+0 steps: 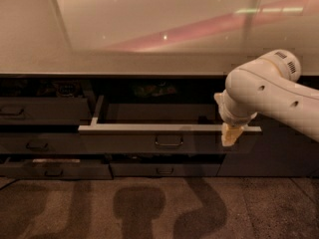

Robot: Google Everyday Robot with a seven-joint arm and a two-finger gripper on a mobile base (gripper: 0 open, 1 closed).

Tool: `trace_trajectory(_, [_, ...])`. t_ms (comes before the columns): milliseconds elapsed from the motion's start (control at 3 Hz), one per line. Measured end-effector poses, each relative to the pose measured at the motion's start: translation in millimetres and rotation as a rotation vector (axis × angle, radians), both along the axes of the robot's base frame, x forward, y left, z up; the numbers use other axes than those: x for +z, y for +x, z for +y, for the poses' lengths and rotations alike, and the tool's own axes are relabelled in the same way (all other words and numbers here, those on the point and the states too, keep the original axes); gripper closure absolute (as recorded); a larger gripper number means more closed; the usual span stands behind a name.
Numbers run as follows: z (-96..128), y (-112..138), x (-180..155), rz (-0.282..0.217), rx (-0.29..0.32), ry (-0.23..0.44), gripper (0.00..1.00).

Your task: Open top drawer

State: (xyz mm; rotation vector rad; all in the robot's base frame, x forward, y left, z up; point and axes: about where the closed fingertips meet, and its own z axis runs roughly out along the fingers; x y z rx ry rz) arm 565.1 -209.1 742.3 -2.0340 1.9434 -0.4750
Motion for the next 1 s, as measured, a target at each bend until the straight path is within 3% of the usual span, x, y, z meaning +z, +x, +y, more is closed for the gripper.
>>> trace_trajectory(333, [1, -8, 30, -0.04, -0.011, -0.003, 0.0])
trace_trajectory(667, [-10, -6, 41, -0.052, -0.02, 0.051, 0.15])
trace_trajectory(1000, [-5, -7, 41, -0.047, 0.023, 0.053, 0.39])
